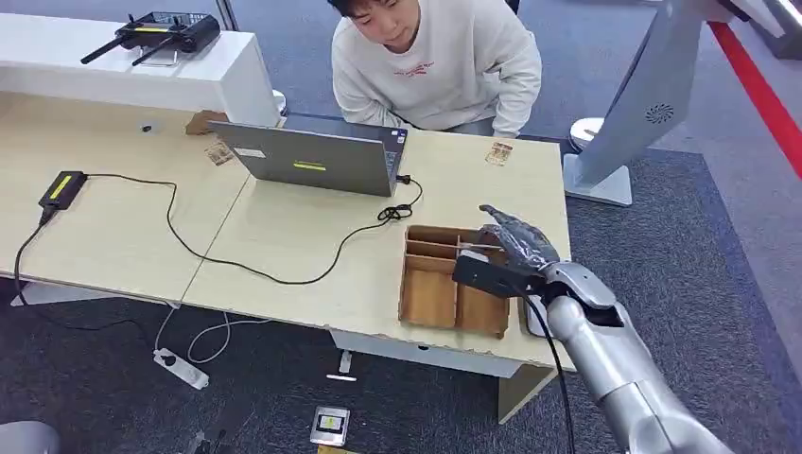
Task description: Pass the card to the sensor for recognition and then transmit it.
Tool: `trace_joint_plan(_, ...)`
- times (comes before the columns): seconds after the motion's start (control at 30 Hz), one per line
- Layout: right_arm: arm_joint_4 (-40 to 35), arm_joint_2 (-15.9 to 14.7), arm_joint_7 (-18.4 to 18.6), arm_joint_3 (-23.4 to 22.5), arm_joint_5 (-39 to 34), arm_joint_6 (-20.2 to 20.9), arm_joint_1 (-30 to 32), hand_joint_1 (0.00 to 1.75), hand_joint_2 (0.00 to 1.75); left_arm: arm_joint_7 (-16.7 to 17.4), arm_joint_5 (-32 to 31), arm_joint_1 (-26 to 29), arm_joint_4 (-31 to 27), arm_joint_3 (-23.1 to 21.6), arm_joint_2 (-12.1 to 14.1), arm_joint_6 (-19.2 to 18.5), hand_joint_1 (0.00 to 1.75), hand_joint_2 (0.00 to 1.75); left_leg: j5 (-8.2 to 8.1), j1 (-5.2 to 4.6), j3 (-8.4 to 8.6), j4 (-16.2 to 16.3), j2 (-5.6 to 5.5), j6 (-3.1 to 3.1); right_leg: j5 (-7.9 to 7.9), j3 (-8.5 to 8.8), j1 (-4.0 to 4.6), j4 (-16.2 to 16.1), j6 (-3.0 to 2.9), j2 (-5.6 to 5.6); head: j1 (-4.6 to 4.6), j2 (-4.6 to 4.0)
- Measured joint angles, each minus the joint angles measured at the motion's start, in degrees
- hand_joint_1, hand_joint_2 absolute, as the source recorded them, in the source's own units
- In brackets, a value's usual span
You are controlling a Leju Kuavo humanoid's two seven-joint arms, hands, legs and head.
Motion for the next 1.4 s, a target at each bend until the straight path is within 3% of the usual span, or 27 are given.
trace_joint_plan(0.37, -0.4, 0.0, 0.0, -0.7, -0.5, 0.2, -0.1, 1.75, 1.75, 0.1, 0.8, 0.0, 0.0, 0.7, -0.2, -0.2, 0.00, 0.00, 0.00, 0.01, 0.01, 0.0, 0.00, 0.00, 0.00, 0.01, 0.00, 0.0, 0.00, 0.00, 0.00, 0.00)
trace_joint_plan(0.67, -2.3, -0.1, -1.1, -1.2, -1.7, -2.6, 0.9, 1.75, 1.75, -0.9, 0.8, 0.0, 0.2, 0.8, -0.3, 0.3, 0.00, 0.00, 0.00, 0.00, 0.00, 0.0, 0.00, 0.00, 0.00, 0.00, 0.00, 0.0, 0.00, 0.00, 0.00, 0.00)
trace_joint_plan(0.87, -11.7, -0.5, 0.6, -2.8, -4.9, 2.4, 0.6, 1.75, 1.75, -2.6, 0.3, 0.0, 0.6, 0.8, -0.6, 1.1, 0.00, 0.00, 0.00, 0.01, 0.01, 0.0, 0.01, 0.00, 0.00, 0.00, 0.00, 0.0, 0.00, 0.00, 0.00, 0.00)
trace_joint_plan(1.07, -17.3, -1.0, -0.1, -3.7, -5.1, 1.9, 0.6, 1.75, 1.75, -2.9, 0.2, 0.0, 1.0, 0.8, -0.8, 1.4, 0.00, 0.00, 0.00, 0.00, 0.00, 0.0, 0.01, 0.00, 0.00, 0.01, 0.00, 0.0, 0.00, 0.00, 0.00, 0.00)
trace_joint_plan(1.27, -23.7, -2.1, 0.8, -5.9, -7.7, 5.1, -3.9, 1.75, 1.75, -3.7, -0.6, 0.0, 1.6, 0.8, -1.0, 1.7, 0.00, 0.00, 0.00, -0.02, 0.01, 0.0, 0.02, 0.00, 0.00, 0.00, -0.01, 0.0, 0.00, 0.00, -0.02, 0.00)
trace_joint_plan(1.4, -25.3, -2.7, 0.4, -6.6, -7.8, 4.3, -4.3, 1.75, 1.75, -3.7, -1.2, -0.1, 1.8, 0.8, -1.1, 1.9, 0.00, 0.00, 0.00, -0.02, 0.00, 0.0, 0.01, 0.00, 0.00, 0.00, -0.01, 0.0, 0.00, 0.00, -0.02, 0.00)
